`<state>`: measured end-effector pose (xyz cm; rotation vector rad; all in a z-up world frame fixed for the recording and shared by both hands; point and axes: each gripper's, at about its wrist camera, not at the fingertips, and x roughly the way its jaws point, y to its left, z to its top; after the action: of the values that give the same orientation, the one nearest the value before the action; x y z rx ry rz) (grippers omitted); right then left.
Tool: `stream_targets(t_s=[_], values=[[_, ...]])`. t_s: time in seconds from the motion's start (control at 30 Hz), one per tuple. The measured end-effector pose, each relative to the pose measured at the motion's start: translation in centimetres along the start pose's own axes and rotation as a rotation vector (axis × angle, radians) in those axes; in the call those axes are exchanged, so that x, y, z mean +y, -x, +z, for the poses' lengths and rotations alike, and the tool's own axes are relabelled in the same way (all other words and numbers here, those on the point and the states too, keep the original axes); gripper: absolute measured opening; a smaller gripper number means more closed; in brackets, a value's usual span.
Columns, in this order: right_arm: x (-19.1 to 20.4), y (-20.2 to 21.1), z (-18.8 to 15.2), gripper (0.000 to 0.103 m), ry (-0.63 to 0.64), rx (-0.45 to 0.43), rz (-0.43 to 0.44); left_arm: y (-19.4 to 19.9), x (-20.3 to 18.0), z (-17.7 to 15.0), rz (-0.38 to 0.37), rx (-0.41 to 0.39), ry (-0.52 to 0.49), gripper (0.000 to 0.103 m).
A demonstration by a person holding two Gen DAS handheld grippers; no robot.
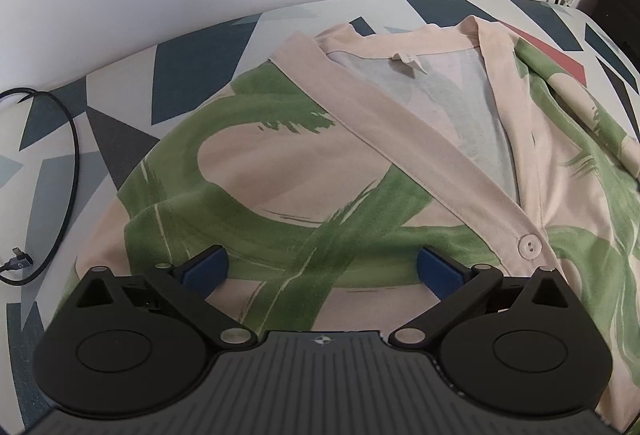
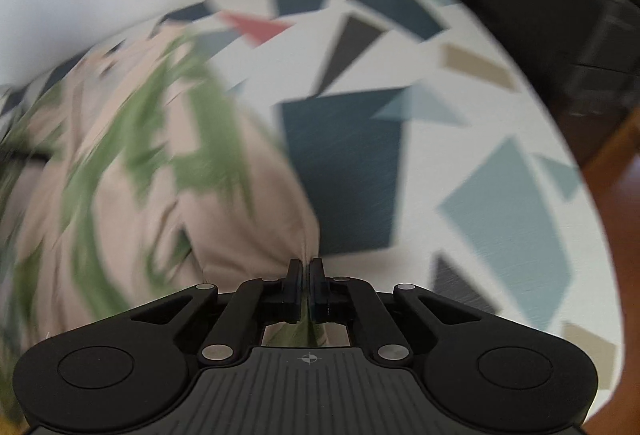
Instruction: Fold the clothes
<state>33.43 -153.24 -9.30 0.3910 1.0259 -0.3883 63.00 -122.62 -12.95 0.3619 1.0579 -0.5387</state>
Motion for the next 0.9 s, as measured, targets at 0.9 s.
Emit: stream_targets(t_s=[0.9], values=[[1.6,-5.8,15.8,0.035,0.038,-0.305,-0.159,0.4,-0.5,-0.4,0.029,-0.009,0.066,0.103]])
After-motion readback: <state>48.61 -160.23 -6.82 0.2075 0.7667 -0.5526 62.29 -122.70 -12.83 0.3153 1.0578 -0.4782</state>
